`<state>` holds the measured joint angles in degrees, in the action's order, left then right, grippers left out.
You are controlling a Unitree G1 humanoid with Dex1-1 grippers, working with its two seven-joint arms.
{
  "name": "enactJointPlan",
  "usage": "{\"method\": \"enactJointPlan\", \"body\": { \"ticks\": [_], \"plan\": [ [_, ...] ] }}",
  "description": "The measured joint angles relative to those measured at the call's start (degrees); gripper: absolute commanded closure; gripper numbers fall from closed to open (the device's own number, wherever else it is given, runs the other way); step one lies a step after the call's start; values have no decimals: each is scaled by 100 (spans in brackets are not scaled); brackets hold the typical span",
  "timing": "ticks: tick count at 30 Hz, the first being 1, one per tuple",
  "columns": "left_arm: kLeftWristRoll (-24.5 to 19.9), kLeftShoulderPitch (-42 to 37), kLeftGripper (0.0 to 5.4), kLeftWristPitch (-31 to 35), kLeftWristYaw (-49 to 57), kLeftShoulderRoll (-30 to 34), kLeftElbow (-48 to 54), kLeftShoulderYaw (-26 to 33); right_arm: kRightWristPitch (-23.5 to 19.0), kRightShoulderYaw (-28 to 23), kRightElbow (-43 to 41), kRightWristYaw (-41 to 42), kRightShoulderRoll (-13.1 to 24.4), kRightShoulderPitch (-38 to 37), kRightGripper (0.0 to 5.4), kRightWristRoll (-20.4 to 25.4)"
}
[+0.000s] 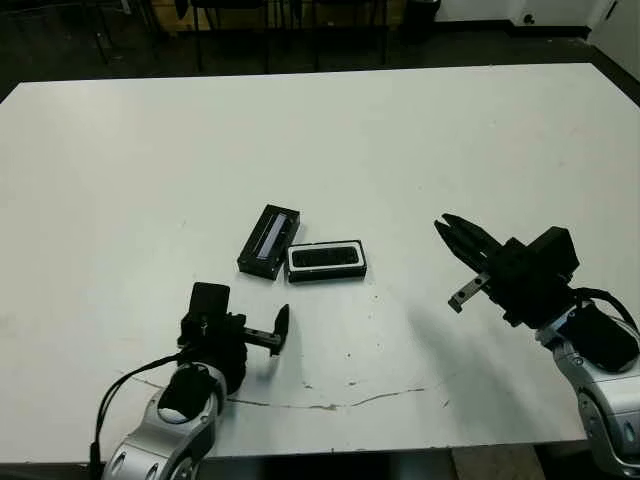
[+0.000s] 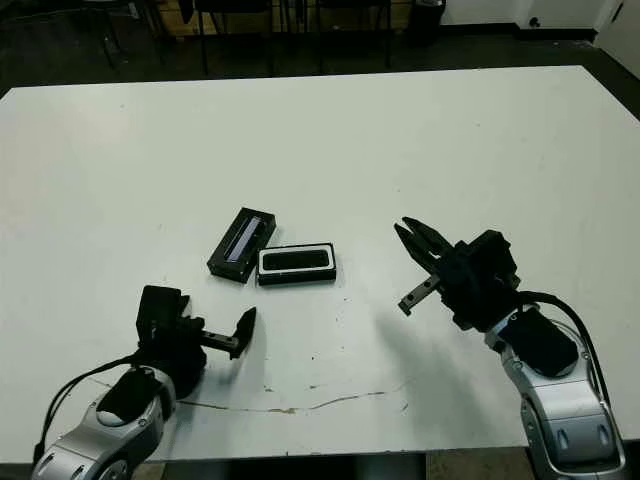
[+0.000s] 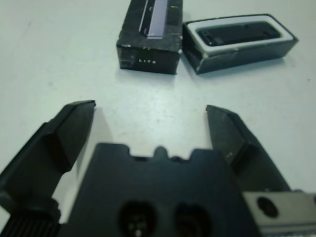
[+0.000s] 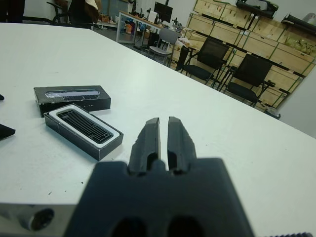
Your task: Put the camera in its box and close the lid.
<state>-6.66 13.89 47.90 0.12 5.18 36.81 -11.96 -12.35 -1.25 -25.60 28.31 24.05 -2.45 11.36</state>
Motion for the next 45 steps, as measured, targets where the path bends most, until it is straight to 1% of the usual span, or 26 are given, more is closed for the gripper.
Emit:
{"method": "enactJointPlan", "body": {
  "ticks": [6,14,17,24,28,31,38,45],
  "plan": [
    [15,-69,2,-289,-252,198,-259,89,9,2,-26,4,19,1,540,-31],
    [123,-458,2,-620,-473,347,-792,43,13,-24,-97,18,50,0,540,-36],
    [133,-523,2,-753,-483,350,-941,10,33,-59,-63,50,49,-1,540,45],
    [287,-598,2,-825,-466,341,-1062,-55,-58,-110,-110,31,50,-24,540,103],
    [321,-621,2,-825,-449,284,-1122,-39,-35,-131,-51,34,55,-30,540,118],
    [321,-621,2,-825,-449,268,-1137,-27,-1,-163,-7,52,45,-33,540,215],
    [450,-672,2,-839,-449,257,-1186,-45,46,-163,4,50,62,-34,540,139],
    [460,-733,2,-995,-471,256,-1346,-29,49,-163,4,50,71,-37,540,136]
  ]
}}
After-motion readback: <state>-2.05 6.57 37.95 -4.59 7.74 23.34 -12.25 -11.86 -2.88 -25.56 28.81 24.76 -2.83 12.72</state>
